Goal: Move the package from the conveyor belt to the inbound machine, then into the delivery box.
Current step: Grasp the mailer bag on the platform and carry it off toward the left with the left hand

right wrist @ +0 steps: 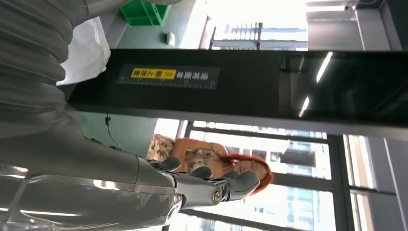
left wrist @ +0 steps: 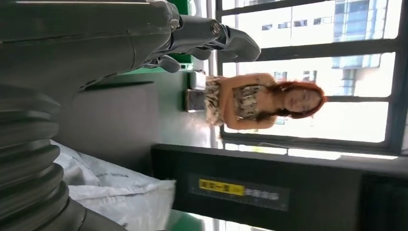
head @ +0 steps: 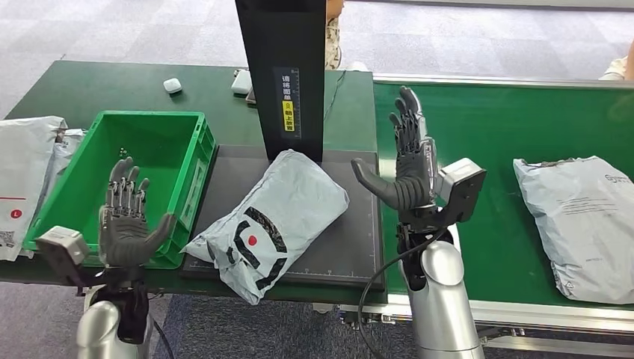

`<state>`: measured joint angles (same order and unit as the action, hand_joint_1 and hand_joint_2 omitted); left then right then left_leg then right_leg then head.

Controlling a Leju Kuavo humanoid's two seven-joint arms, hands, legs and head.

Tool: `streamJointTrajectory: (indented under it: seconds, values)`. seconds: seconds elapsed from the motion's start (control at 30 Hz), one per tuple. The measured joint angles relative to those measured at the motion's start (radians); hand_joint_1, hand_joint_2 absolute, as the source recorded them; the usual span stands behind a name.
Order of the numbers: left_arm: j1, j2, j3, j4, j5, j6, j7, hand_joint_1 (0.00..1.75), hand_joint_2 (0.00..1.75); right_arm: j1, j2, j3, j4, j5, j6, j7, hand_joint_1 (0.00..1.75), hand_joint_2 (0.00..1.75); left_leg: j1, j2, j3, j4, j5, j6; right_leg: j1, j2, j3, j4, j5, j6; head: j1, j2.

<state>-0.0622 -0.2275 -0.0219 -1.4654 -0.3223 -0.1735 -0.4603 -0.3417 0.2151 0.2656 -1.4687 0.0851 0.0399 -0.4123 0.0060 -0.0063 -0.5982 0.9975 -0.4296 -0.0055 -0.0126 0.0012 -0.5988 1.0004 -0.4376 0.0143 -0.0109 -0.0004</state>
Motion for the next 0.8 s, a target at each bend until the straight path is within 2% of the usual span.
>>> streamJointTrajectory:
  seconds: [0.1,0.2,0.27,0.33,0.47,0.6,0.73,0.8]
  values:
    - [-0.017,0.003,-0.082,0.035,-0.284,0.106,0.038,0.00,1.75,0.034,-0.010,-0.027,-0.031,0.020,0.000,0.005,0.00,1.75,0.000,0.000,0.000,0.000,0.000,0.000,-0.001,0.000,0.000,0.000,0.000,0.000,0.000,0.000]
    - [-0.080,0.009,-0.197,0.137,-0.561,0.195,0.131,0.00,1.75,0.068,-0.019,-0.052,-0.051,0.041,0.024,0.022,0.00,1.75,-0.001,-0.001,0.000,0.000,0.000,0.001,-0.001,-0.001,0.000,-0.001,0.000,0.001,0.000,0.000]
    - [-0.145,0.009,-0.276,0.235,-0.686,0.211,0.184,0.00,1.75,0.084,-0.019,-0.067,-0.054,0.050,0.035,0.027,0.00,1.75,-0.001,-0.001,0.000,0.001,0.000,0.001,-0.002,0.000,0.000,-0.001,0.001,0.002,0.000,0.000]
    - [-0.227,0.003,-0.357,0.352,-0.769,0.186,0.216,0.00,1.75,0.090,-0.019,-0.083,-0.054,0.051,0.032,0.031,0.00,1.75,-0.001,-0.001,-0.001,0.001,0.001,0.002,-0.002,-0.001,0.000,-0.001,0.002,0.003,0.000,0.000]
    - [-0.358,-0.026,-0.501,0.547,-0.805,0.129,0.233,0.00,1.75,0.090,-0.019,-0.111,-0.053,0.043,0.026,0.034,0.00,1.75,-0.001,0.001,-0.001,0.001,0.001,0.003,-0.002,0.002,0.000,-0.001,0.003,0.003,0.000,0.000]
    - [-0.418,-0.036,-0.585,0.652,-0.794,0.092,0.258,0.00,1.75,0.090,-0.019,-0.125,-0.047,0.036,0.014,0.040,0.00,1.75,-0.001,0.001,-0.001,0.001,0.001,0.003,-0.002,0.002,0.000,-0.001,0.003,0.003,0.000,0.000]
    - [-0.450,-0.038,-0.651,0.736,-0.809,0.076,0.331,0.00,1.75,0.089,-0.019,-0.132,-0.041,0.036,0.000,0.044,0.00,1.75,-0.001,0.001,-0.001,0.001,0.001,0.003,-0.001,0.002,0.000,-0.001,0.002,0.003,0.000,0.000]
    - [-0.458,-0.038,-0.668,0.764,-0.833,0.071,0.373,0.21,1.75,0.089,-0.019,-0.134,-0.041,0.036,-0.005,0.045,0.00,1.75,-0.001,0.001,-0.001,0.000,0.001,0.003,-0.001,0.002,0.000,-0.001,0.002,0.003,0.000,0.000]
